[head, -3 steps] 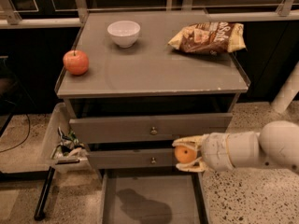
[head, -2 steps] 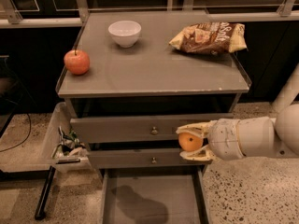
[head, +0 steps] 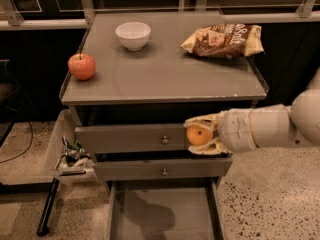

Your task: Pick orange from bottom drawer and place on counter

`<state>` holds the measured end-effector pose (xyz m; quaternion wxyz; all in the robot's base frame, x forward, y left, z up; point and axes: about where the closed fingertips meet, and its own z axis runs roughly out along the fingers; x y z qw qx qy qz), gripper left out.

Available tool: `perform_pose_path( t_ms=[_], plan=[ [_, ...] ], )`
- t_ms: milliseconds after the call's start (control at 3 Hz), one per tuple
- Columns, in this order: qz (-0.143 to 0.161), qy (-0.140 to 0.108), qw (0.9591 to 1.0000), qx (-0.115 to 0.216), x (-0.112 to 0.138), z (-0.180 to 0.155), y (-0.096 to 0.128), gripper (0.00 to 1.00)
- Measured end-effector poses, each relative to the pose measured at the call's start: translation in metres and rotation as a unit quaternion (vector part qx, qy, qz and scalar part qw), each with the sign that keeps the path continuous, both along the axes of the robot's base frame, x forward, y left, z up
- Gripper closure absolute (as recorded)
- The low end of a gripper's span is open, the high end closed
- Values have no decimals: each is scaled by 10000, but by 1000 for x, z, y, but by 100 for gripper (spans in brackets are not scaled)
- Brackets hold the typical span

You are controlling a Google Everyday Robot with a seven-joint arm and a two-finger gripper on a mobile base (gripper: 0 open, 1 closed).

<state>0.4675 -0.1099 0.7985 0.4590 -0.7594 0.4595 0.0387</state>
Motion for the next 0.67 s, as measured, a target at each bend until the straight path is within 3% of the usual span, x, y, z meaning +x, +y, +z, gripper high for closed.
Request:
perform_pose_path(
  t_ms=[667],
  plan=[
    [529, -433, 9976, 113, 84, 80, 45, 100]
  ],
)
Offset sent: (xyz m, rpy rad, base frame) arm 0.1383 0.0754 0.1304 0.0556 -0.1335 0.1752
